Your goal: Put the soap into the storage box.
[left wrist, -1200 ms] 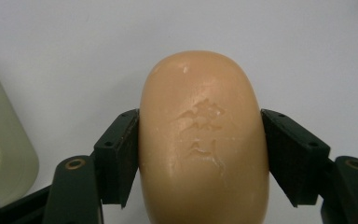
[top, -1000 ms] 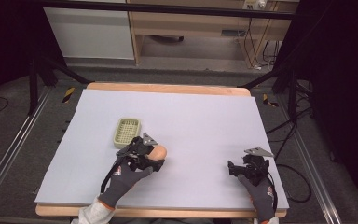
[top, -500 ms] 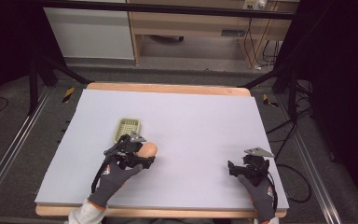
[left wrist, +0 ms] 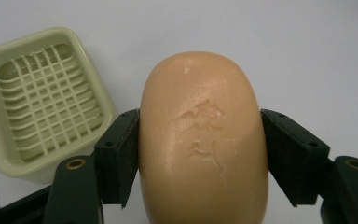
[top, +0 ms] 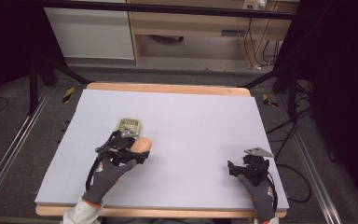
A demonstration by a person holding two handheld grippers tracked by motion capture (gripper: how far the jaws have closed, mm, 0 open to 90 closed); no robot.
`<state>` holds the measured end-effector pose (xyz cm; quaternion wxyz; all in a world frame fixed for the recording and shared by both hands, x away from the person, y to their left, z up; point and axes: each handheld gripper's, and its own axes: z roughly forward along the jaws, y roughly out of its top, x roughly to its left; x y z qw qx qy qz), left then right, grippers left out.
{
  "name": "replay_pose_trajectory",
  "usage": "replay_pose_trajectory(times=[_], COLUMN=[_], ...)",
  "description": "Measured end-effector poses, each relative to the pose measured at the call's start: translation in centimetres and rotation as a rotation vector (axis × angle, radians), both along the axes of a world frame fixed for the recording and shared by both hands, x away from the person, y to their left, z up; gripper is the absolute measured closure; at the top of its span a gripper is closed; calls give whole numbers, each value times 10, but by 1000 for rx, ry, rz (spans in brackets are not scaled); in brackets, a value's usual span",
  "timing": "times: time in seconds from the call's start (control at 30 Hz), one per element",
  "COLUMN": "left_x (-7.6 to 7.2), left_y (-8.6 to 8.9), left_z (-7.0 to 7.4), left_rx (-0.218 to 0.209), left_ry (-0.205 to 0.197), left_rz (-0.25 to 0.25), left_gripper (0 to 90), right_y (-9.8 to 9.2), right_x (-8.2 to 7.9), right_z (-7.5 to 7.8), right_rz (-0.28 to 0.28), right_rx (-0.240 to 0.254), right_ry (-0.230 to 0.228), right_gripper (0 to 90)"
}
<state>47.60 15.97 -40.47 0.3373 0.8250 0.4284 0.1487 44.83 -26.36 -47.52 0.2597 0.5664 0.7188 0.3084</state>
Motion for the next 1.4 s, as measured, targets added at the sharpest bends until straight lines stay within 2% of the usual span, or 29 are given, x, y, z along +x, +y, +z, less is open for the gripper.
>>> replay_pose_trajectory(times=[0.6, 0.8, 1.4], left_x=[11, 18, 43], left_y=[21, 27, 35], left_z=[11, 14, 11], left_rx=[-26, -21, -21], left_ry=[-26, -35, -39], left_rz=[62, 81, 145], left_gripper=[319, 319, 320], right_y=[0, 0, 1], right_x=[1, 1, 2], right_z=[0, 0, -1], right_rz=[-1, -1, -7], right_rx=[2, 1, -1], right_ry=[0, 2, 3], right_gripper=[67, 67, 66])
